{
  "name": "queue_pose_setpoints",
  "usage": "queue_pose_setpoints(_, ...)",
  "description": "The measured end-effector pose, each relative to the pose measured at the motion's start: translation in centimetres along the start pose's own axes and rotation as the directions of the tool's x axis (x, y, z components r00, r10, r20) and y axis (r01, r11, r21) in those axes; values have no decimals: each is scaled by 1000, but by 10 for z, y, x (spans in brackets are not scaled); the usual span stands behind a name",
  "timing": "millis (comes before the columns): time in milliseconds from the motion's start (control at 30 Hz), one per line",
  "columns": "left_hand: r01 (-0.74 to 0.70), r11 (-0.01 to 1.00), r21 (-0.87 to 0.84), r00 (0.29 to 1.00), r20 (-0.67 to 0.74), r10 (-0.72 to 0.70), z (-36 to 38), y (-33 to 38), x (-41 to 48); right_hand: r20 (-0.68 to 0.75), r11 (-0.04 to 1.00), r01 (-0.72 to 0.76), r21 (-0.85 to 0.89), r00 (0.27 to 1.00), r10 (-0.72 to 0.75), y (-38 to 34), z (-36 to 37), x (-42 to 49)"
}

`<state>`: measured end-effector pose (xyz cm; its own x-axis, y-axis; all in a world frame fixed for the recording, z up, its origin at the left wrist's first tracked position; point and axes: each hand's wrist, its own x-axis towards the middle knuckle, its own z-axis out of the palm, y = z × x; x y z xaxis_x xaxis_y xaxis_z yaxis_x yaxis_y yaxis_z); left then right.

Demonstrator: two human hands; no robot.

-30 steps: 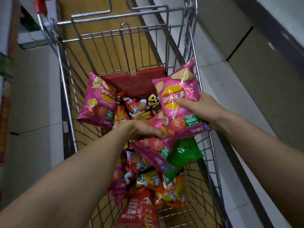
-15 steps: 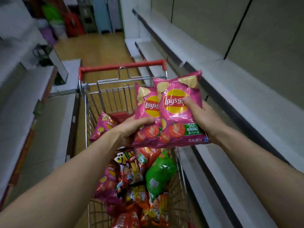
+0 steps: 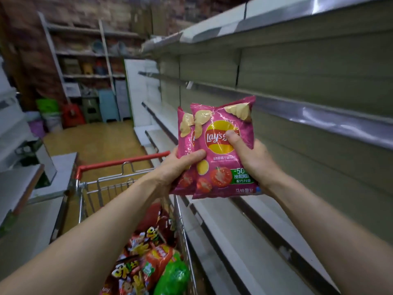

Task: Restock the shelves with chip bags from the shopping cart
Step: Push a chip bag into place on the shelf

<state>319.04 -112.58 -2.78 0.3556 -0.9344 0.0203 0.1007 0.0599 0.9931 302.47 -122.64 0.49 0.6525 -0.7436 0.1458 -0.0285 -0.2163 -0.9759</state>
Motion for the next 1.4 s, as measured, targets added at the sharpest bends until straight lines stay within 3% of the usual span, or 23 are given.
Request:
queue_pose_setpoints(100,-95,995,24,994,52,94,29,30,0,-72,999,48,3,996,-48,-28,-25,-12)
queue_pose_setpoints(233,-120,992,36,983,146,113,69,64,4,-125,998,61,23,990,-57,-59,-63,-27)
queue_pose_setpoints(467,-107,992,66,982,165,95,137,97,27,-341,999,-22,25,940,29,-89,-133,-62)
queue_pose_setpoints(667,-61,994,85,958,284,35,190,121,55,-410,984,-143,108,895,175,-105,-186,-87)
queue_pose_setpoints(867,-15,996,90,899,438,-26,246,135,88,-522,974,-150,170,824,219,-112,-231,-93)
queue_pose_setpoints(1067,53,998,-16,825,564,-35,294,139,143,-584,961,-125,246,772,250,-123,-264,-84)
queue_pose_setpoints(1167,8,999,51,783,621,-38,325,136,162,-628,955,-169,244,722,289,-122,-277,-85)
queue_pose_setpoints(1300,-69,998,5,710,702,46,365,124,182,-706,947,-222,231,632,320,-115,-289,-92)
queue_pose_setpoints(1400,0,1000,-17,683,730,12,392,115,195,-748,941,-265,208,577,328,-108,-297,-96)
